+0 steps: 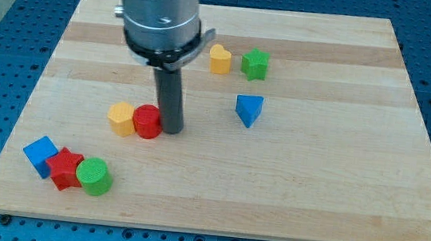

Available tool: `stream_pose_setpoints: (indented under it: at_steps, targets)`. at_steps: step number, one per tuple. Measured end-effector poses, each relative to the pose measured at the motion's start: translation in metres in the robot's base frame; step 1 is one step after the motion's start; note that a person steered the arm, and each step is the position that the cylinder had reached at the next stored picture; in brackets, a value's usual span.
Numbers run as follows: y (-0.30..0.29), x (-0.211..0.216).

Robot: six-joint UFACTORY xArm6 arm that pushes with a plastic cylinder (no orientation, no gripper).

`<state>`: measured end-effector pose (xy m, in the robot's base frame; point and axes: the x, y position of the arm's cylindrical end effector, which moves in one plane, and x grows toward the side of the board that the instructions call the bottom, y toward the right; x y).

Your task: Push the red circle into the red star

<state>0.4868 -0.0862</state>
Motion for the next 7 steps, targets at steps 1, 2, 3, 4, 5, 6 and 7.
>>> stream_pose_setpoints:
  at_steps: [1,2,3,4,5,6,7]
  targets:
    - [-0.023,0.016]
    - [-0.043,0.029]
    - [-0.032,0.034]
    - [0.000,0.015]
    - [-0.014,-0.029]
    - [-0.055,-0.024]
    - [-0.095,0.010]
